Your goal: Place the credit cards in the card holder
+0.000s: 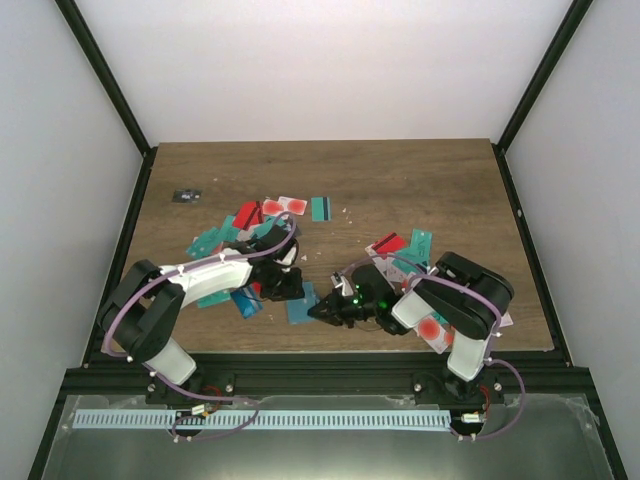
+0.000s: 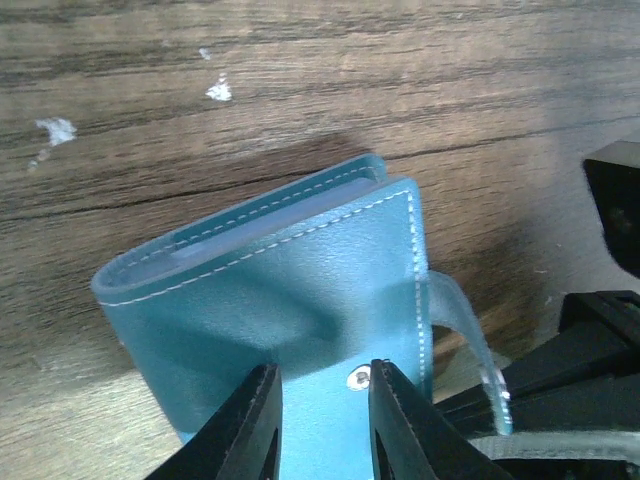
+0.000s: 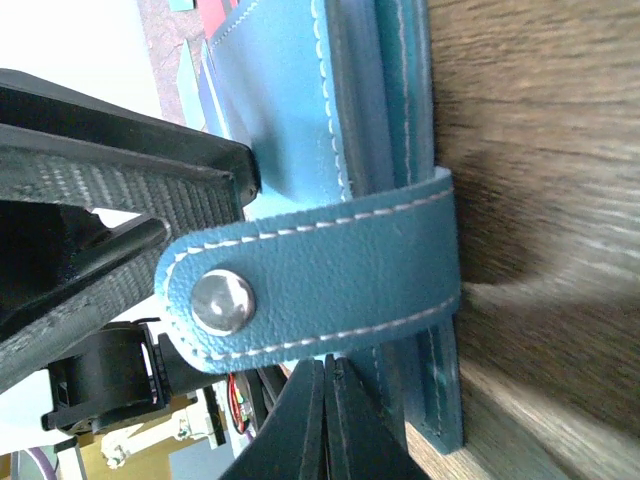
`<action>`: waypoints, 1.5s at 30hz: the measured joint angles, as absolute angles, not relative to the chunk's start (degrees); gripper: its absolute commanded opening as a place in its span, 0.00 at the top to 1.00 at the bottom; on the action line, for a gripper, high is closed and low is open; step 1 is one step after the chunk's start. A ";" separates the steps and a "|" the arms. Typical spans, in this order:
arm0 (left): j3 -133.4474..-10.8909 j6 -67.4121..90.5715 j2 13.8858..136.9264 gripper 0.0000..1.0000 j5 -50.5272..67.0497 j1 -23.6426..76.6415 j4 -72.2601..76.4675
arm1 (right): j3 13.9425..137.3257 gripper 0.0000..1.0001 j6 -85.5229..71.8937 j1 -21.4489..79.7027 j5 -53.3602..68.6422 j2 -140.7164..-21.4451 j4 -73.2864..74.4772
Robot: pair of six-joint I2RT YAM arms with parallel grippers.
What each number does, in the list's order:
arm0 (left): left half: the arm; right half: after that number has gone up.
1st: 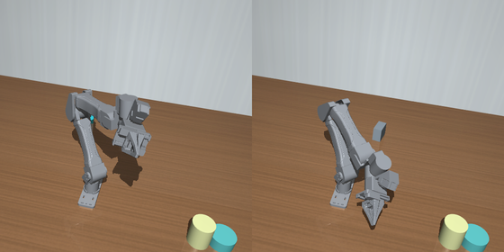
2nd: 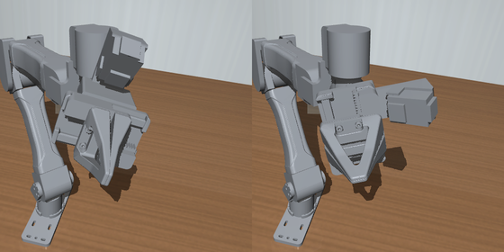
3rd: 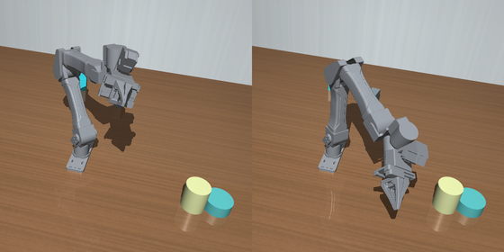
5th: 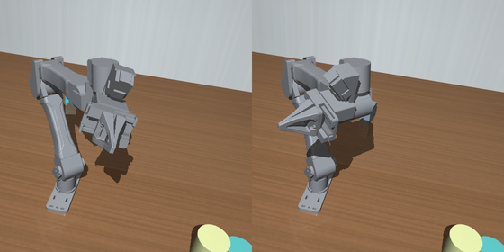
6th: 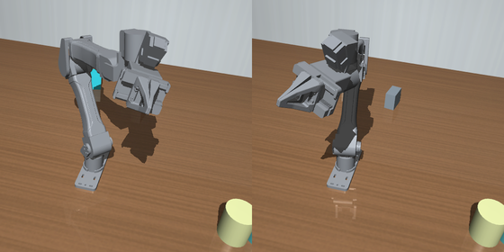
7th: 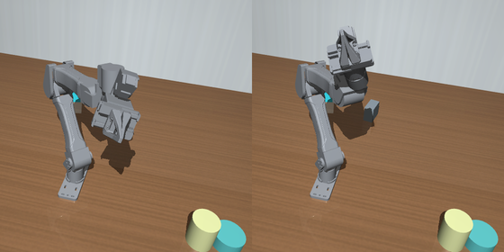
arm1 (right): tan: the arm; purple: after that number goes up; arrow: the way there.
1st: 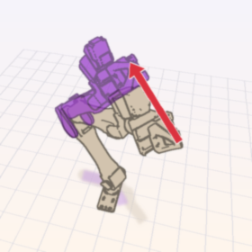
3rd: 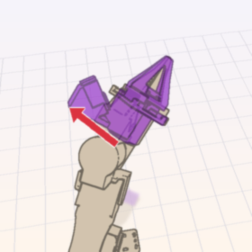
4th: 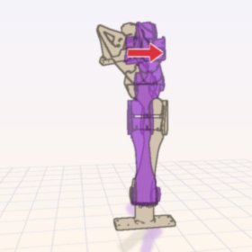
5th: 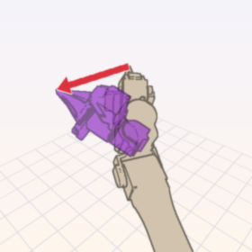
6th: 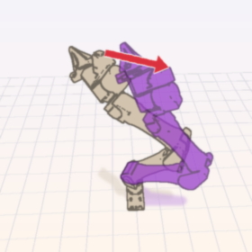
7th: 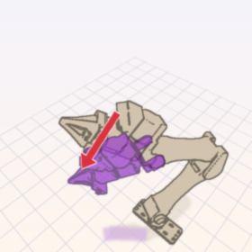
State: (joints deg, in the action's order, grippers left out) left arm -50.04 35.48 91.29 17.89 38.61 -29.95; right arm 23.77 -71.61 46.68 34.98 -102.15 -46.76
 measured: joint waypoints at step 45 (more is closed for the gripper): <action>-53.67 46.30 90.61 0.77 20.75 41.32 -30.11 | 27.40 0.99 -70.11 46.63 38.11 -103.83 -42.87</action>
State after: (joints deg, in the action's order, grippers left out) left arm -53.67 46.30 90.61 20.75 41.32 -30.11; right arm 27.40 -70.11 46.63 38.11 -103.83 -42.87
